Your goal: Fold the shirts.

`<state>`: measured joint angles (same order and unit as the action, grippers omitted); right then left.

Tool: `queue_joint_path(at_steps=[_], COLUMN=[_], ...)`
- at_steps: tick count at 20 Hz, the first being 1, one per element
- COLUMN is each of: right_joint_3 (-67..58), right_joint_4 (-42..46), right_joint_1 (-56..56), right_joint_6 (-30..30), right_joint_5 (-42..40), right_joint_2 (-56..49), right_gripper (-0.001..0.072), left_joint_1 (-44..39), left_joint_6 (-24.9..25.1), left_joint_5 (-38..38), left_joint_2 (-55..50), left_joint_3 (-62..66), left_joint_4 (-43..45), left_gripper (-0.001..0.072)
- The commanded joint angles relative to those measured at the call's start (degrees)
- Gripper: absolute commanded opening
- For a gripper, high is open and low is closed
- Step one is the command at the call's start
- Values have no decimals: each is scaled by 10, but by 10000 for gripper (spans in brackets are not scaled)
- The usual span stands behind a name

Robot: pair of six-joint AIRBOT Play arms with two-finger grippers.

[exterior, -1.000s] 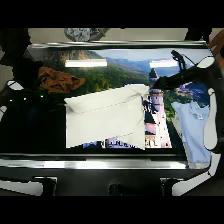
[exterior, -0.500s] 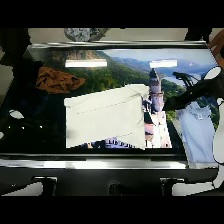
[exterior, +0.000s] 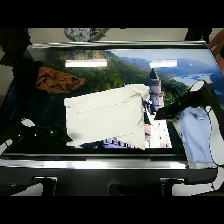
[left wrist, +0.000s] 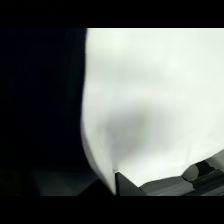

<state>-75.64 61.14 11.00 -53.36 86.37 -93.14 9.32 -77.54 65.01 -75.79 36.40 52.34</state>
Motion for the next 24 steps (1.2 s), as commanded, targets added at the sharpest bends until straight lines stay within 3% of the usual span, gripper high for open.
queue_joint_path(at_steps=[1,4,8,9,11,12,16,19,22,24], right_joint_3=[84,129,143,143,140,134,48,-105,-234,-253], right_joint_4=[-93,-146,-139,-139,-143,-142,-75,-7,60,73], right_joint_1=[-3,-4,-59,-74,-91,-91,-90,-90,-90,-90], right_joint_6=[35,35,34,29,22,18,72,121,125,101], right_joint_5=[-80,-145,-193,-215,-242,-237,-234,-252,-344,-413], right_joint_2=[0,0,-9,-11,-10,-7,102,243,391,482], right_gripper=[638,635,621,532,103,39,37,37,37,37], left_joint_1=[-9,-9,-9,-9,-9,-8,-8,-8,-8,-8], left_joint_6=[-4,3,13,14,31,31,30,19,15,-12], left_joint_5=[-30,-30,-29,-30,-29,-29,-31,-51,-144,-182], left_joint_2=[2,7,13,16,27,37,130,223,297,332], left_joint_3=[-4,-3,-2,-2,13,29,176,377,576,653], left_joint_4=[1,1,1,1,1,1,1,1,20,30], left_gripper=[27,26,26,26,26,25,24,25,24,25])
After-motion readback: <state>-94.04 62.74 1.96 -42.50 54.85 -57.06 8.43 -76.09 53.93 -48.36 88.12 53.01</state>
